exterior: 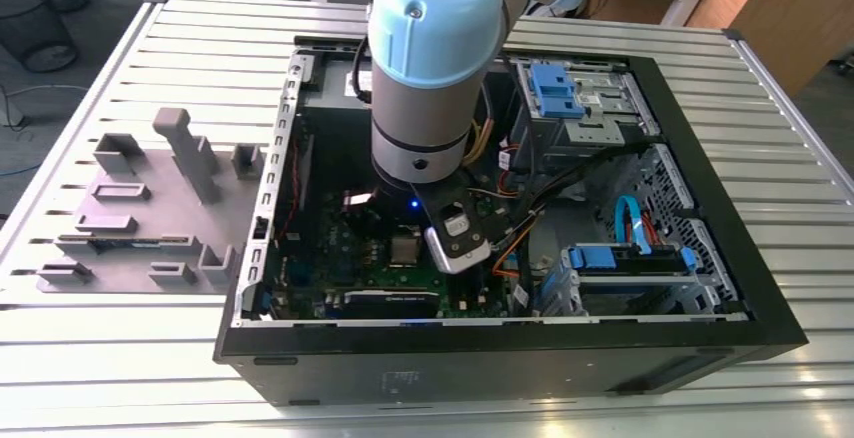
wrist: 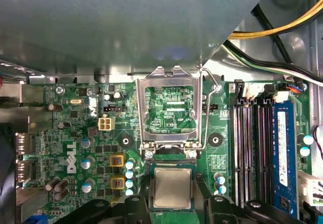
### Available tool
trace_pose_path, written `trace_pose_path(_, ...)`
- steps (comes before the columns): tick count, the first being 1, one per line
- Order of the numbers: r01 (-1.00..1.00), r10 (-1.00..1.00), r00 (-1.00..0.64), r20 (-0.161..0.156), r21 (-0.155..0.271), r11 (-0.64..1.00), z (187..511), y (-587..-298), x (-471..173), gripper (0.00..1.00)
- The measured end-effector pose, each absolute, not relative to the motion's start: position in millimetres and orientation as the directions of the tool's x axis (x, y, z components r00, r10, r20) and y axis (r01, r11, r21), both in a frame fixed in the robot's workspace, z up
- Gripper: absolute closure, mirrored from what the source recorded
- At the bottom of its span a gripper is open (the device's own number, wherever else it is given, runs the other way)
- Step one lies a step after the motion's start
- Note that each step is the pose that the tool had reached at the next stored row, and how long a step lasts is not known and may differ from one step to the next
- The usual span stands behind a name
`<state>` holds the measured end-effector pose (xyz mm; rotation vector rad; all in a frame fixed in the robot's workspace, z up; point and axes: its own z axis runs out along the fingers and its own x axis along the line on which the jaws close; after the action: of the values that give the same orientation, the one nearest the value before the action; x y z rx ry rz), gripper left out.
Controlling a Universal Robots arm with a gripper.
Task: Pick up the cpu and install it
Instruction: 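Place the cpu into insertion slot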
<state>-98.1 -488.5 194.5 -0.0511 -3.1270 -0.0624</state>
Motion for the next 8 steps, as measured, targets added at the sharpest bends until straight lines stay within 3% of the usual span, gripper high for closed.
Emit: trace_pose_path(8, 0.054, 0.053, -0.998, 0.014, 0.04, 0.998, 192.9, -488.6, -98.4, 0.54)
